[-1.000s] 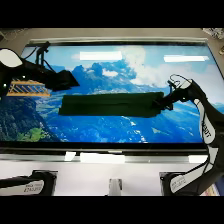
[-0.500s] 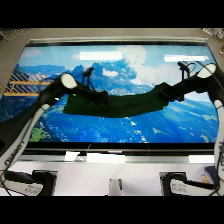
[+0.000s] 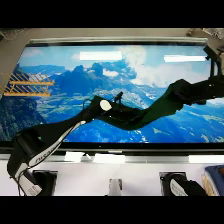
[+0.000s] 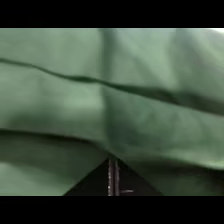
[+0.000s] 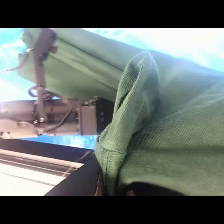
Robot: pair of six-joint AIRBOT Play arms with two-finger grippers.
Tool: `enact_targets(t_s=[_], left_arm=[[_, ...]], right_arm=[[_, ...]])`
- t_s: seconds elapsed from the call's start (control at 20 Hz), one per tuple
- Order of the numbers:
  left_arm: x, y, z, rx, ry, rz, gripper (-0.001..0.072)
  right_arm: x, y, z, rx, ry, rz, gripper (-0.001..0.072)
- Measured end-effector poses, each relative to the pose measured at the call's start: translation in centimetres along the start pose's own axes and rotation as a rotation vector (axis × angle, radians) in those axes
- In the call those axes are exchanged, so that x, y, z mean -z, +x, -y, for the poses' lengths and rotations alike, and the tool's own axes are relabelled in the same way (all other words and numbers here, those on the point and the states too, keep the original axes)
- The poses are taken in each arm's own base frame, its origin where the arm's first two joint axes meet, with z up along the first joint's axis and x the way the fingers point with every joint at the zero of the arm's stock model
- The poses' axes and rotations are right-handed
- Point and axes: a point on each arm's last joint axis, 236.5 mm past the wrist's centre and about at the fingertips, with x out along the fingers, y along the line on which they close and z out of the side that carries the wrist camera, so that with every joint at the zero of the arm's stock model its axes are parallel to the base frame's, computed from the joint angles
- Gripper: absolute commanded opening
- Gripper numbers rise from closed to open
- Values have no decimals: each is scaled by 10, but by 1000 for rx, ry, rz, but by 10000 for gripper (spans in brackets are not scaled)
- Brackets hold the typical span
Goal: Fold the shirts.
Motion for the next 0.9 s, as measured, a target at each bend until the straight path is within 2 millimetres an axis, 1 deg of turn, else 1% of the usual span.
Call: enact_targets(t_s=[0.05, 0.1, 0.15, 0.25, 0.35, 0.45, 0.5, 0.55, 0.6, 0.65, 0.7, 0.75, 0.8, 0.85, 0.9], left_arm=[[-2, -2, 5, 19, 18, -4, 34], [-4, -8, 5, 28, 43, -21, 34], [-12, -18, 5, 30, 72, -22, 34], [-32, -55, 4, 4, 159, -8, 35], [-57, -109, -3, -76, 258, 38, 35], [-86, -180, -4, -162, 336, 137, 36], [-99, -221, -3, -202, 362, 200, 36], [-108, -259, 3, -226, 383, 269, 36], [-114, -299, 9, -249, 400, 341, 37], [-115, -333, 16, -266, 416, 402, 37], [-113, -366, 25, -277, 435, 470, 37], [-109, -393, 34, -291, 453, 525, 37], [-102, -415, 42, -298, 470, 570, 37], [-92, -432, 51, -303, 488, 602, 37], [-84, -445, 58, -306, 504, 628, 37]], right_arm=[[1, -2, -1, 1, -1, 5, 26], [1, -2, -2, 0, 0, 6, 26], [2, 0, -4, 0, -6, 1, 26], [3, 12, -13, -10, -25, -24, 26], [1, 35, -27, -28, -50, -54, 26], [-3, 67, -44, -48, -69, -76, 27], [-4, 87, -54, -64, -78, -90, 27], [-3, 109, -66, -83, -82, -108, 27], [0, 134, -80, -111, -82, -128, 28], [4, 157, -95, -142, -80, -146, 48], [9, 181, -109, -171, -67, -165, 238], [14, 206, -124, -208, -48, -176, 496], [19, 227, -137, -240, -21, -186, 665], [24, 246, -148, -269, 11, -199, 659], [27, 259, -155, -295, 45, -205, 658]])
